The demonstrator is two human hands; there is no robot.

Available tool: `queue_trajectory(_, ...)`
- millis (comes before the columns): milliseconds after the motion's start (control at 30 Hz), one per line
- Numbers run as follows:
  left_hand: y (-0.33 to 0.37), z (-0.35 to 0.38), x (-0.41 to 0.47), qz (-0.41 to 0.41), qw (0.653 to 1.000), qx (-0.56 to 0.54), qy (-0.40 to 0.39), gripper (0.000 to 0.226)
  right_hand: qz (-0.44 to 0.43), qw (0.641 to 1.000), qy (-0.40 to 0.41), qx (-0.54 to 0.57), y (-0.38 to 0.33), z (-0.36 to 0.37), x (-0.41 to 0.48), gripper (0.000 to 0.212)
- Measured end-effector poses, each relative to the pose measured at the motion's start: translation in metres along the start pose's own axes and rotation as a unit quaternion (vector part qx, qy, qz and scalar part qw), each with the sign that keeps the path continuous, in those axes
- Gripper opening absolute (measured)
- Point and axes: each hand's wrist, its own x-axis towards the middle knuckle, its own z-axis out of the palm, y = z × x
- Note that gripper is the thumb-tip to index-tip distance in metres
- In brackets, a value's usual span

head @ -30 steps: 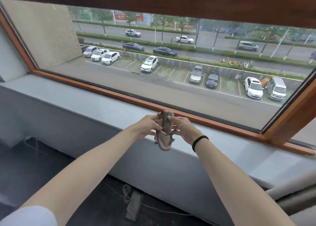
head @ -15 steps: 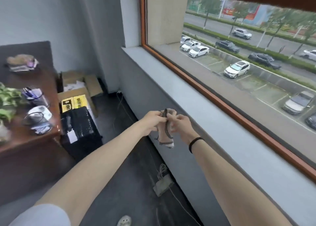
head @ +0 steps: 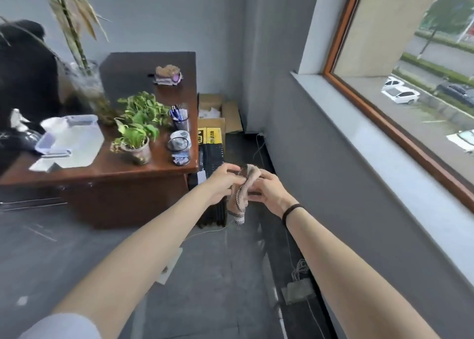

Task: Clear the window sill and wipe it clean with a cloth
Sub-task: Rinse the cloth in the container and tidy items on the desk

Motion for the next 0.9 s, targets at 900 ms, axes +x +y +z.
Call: queue_trajectory(900, -0.006, -0.369, 0.010, -0.036, 0.988, -0.123, 0.091, 0.033, 0.000, 0.981, -0.085, -0.175, 0.013, 0.340, 0.217, 0.017)
